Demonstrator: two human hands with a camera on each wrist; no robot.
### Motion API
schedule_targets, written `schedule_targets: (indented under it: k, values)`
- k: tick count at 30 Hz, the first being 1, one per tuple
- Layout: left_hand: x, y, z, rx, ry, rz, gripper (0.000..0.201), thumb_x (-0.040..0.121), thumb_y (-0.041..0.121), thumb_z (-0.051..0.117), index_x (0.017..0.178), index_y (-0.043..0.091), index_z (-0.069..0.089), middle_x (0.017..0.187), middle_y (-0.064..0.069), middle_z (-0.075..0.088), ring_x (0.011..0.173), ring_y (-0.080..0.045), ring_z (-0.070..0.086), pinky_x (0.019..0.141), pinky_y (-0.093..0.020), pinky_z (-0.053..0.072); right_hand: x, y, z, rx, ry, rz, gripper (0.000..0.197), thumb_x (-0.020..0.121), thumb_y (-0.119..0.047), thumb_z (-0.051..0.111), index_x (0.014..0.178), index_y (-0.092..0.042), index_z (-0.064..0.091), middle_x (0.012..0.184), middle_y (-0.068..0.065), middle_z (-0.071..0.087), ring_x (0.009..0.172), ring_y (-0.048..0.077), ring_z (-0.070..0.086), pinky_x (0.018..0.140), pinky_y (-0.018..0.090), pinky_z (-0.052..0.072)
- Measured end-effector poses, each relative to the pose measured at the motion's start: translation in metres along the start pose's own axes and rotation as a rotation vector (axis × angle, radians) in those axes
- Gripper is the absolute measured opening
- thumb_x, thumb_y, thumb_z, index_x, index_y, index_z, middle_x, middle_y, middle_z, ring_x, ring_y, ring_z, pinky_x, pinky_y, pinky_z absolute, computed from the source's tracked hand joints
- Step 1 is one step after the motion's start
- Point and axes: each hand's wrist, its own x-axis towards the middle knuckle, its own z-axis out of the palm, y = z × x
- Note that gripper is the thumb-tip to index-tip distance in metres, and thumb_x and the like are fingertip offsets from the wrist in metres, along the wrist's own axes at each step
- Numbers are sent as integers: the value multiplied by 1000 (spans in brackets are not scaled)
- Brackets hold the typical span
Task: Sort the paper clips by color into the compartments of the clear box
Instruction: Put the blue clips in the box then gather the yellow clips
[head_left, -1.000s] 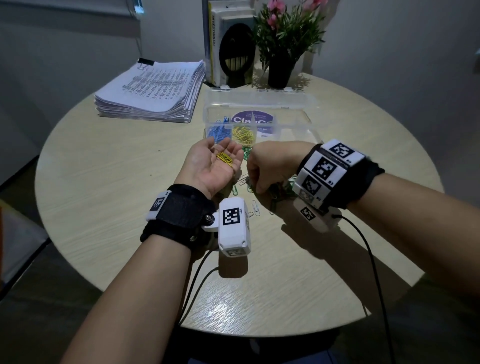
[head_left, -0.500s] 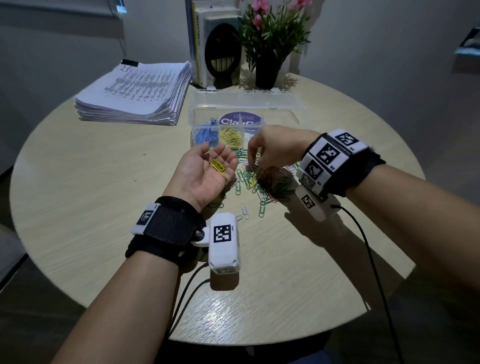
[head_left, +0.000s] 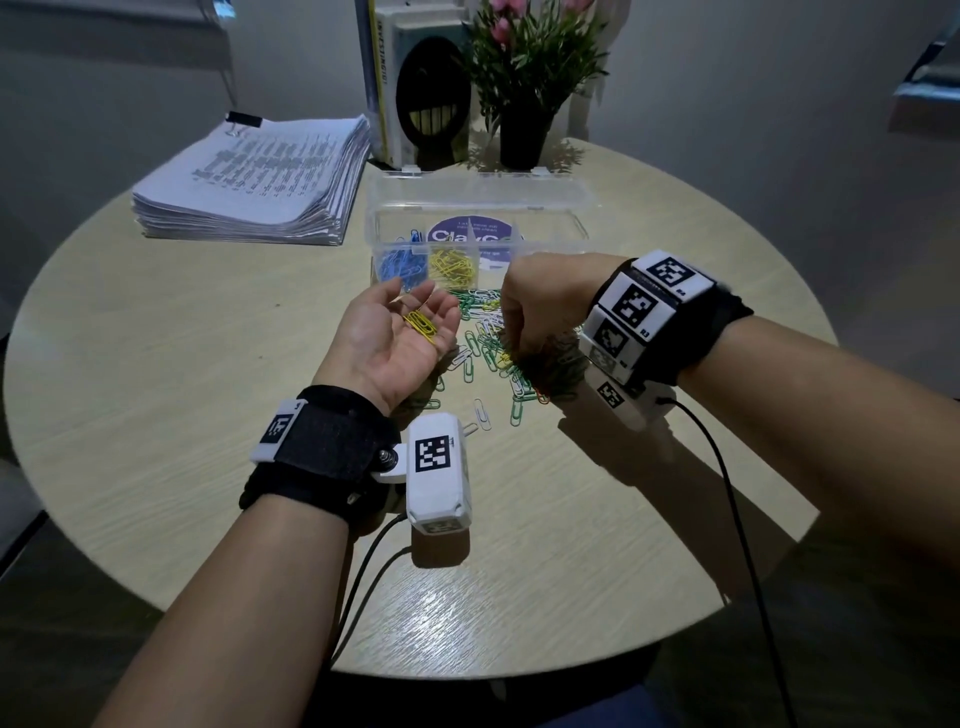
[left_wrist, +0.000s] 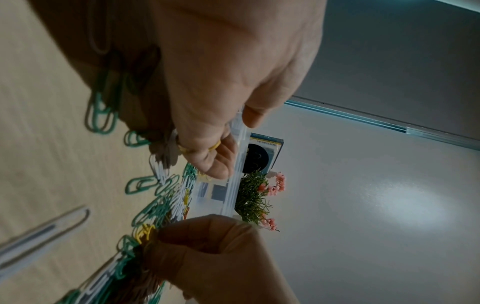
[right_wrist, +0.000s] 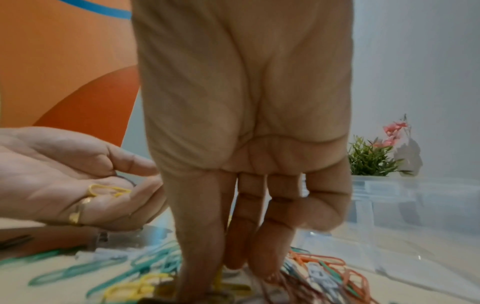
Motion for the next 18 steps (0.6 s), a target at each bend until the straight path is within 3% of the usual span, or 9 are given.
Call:
schedule_targets:
  k: [7, 13, 16, 18]
  values:
    - [-1, 0, 1, 6, 11, 1, 36, 100, 27, 36, 86, 1, 56, 81, -13, 57, 75, -21, 58, 74, -30, 50, -5, 1, 0, -7, -27, -3, 22, 79, -24, 75, 99, -15, 74, 91, 1, 71, 76, 15, 59, 59, 24, 46]
    - [-1, 1, 0, 15, 11, 4, 35, 100, 27, 37, 88, 2, 57, 82, -13, 58, 77, -21, 58, 75, -31, 50, -8, 3, -13, 107, -9, 16, 5, 79, -18, 72, 81, -19, 68, 69, -9, 59, 72, 12, 54, 59, 24, 43]
    - [0, 0, 1, 54, 8, 5, 36, 100, 27, 36, 87, 2, 57, 82, -13, 58, 79, -23, 58, 76, -32, 49, -7, 1, -20, 281, 62, 8, 5, 81, -15, 67, 76, -17, 66, 70, -4, 64, 69, 13, 57, 64, 26, 46]
    - [0, -1, 1, 74, 1, -1, 36, 100, 26, 36, 86, 1, 57, 83, -14, 58, 81, -24, 58, 77, -34, 49, -6, -5, -24, 429, 122, -22, 3, 80, -12, 64, 79, -12, 66, 73, 2, 68, 64, 12, 58, 59, 25, 46]
